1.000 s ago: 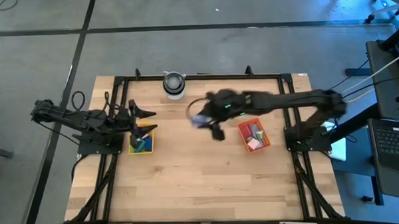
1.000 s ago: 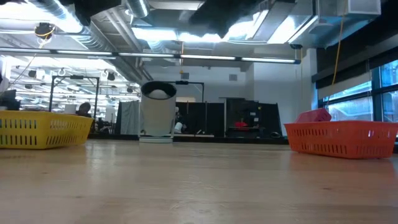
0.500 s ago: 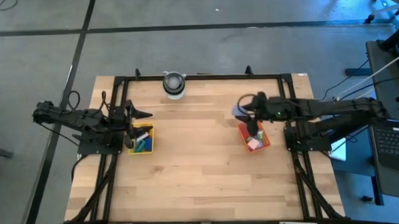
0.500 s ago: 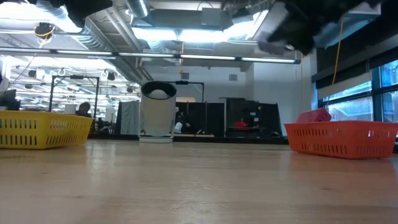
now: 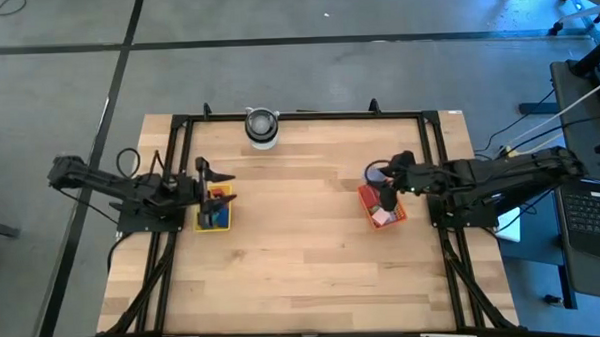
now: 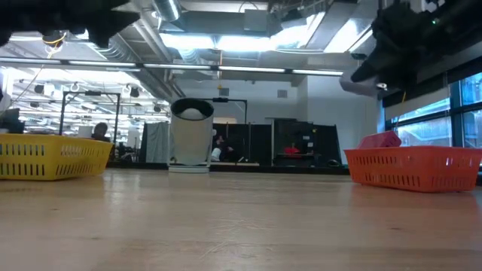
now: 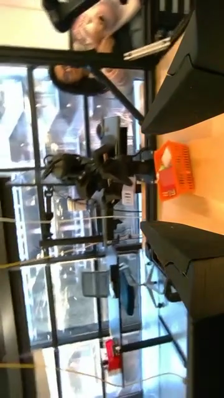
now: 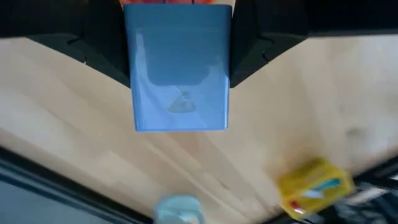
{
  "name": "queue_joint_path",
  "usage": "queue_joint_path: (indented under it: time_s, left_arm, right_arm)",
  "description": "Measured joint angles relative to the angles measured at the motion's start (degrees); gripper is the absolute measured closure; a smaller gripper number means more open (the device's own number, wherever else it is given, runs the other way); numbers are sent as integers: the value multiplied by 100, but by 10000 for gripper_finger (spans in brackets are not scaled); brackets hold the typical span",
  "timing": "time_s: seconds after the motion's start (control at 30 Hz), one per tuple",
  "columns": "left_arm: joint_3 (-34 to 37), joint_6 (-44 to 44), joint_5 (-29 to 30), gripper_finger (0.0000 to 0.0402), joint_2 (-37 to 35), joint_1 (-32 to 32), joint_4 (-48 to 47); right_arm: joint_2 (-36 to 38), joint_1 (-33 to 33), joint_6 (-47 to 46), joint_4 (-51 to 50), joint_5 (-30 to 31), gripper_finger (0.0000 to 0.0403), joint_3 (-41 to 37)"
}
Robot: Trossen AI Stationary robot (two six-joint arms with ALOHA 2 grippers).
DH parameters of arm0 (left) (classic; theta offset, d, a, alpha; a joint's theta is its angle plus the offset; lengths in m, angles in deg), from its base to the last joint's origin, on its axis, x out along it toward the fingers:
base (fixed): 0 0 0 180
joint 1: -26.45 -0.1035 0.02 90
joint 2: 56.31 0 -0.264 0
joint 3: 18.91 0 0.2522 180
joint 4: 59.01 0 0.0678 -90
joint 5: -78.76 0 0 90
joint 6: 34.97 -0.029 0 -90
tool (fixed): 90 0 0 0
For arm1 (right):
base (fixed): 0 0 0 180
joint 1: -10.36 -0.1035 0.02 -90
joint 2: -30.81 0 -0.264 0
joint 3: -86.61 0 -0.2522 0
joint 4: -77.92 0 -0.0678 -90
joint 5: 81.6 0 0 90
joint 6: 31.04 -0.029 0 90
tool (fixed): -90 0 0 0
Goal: Pick & Place Office items
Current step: Put the light purple charger adapter into the orange bin
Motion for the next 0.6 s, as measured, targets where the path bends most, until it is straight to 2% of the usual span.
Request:
queue_joint_path:
  time_s: [0.2,0.4,0.6]
  left_arm:
    - [350,699,277,167,-98,-188,73]
    - [354,682,199,167,-128,-214,147]
    - [354,739,195,167,-143,-212,58]
  right_arm:
    - [0,-9,-918,-1019,207,193,-3]
    - [-2,-262,-1671,-1724,314,193,-2]
    - [-82,-498,-2358,-1665,356,193,-358]
